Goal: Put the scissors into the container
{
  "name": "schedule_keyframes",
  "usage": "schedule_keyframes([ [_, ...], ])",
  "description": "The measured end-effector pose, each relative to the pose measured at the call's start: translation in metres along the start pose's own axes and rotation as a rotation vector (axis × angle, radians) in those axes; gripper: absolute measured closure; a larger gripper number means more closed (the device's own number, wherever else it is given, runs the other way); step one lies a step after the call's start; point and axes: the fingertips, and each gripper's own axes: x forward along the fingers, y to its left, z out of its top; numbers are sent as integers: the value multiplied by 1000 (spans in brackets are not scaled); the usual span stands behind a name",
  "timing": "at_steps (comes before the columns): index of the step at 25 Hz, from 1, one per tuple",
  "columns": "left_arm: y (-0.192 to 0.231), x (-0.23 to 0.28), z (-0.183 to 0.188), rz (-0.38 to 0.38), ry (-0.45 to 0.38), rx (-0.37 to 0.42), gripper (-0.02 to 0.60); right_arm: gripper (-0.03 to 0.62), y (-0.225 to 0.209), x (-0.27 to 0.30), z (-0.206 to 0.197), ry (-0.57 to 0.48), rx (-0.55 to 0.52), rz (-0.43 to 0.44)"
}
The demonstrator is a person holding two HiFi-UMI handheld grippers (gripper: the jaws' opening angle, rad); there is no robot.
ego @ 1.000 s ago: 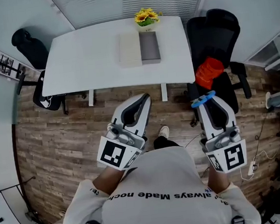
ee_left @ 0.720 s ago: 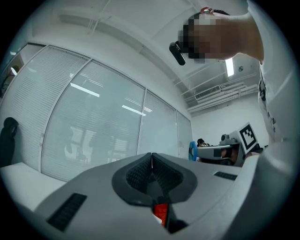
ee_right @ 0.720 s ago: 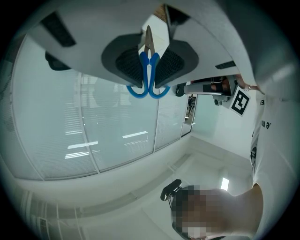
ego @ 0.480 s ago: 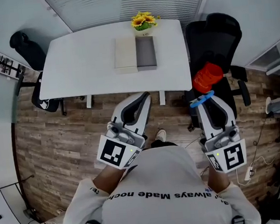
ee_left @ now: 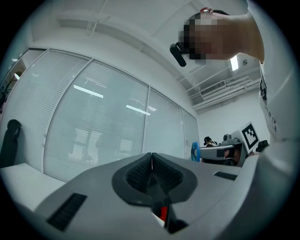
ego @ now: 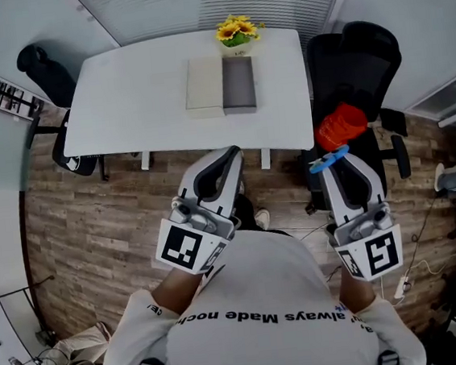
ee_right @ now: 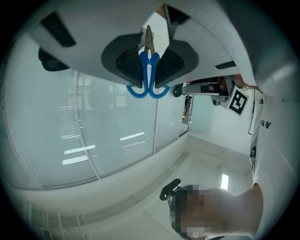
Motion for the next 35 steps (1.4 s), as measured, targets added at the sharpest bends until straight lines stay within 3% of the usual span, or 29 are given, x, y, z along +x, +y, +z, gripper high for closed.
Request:
schedule_keyframes([
  [9,20,16,-8,21,6,-5,561,503,-14,24,-5,5,6,13],
  [35,98,113,-20,-32,13,-28,561,503,-75,124,-3,9,8,-23],
])
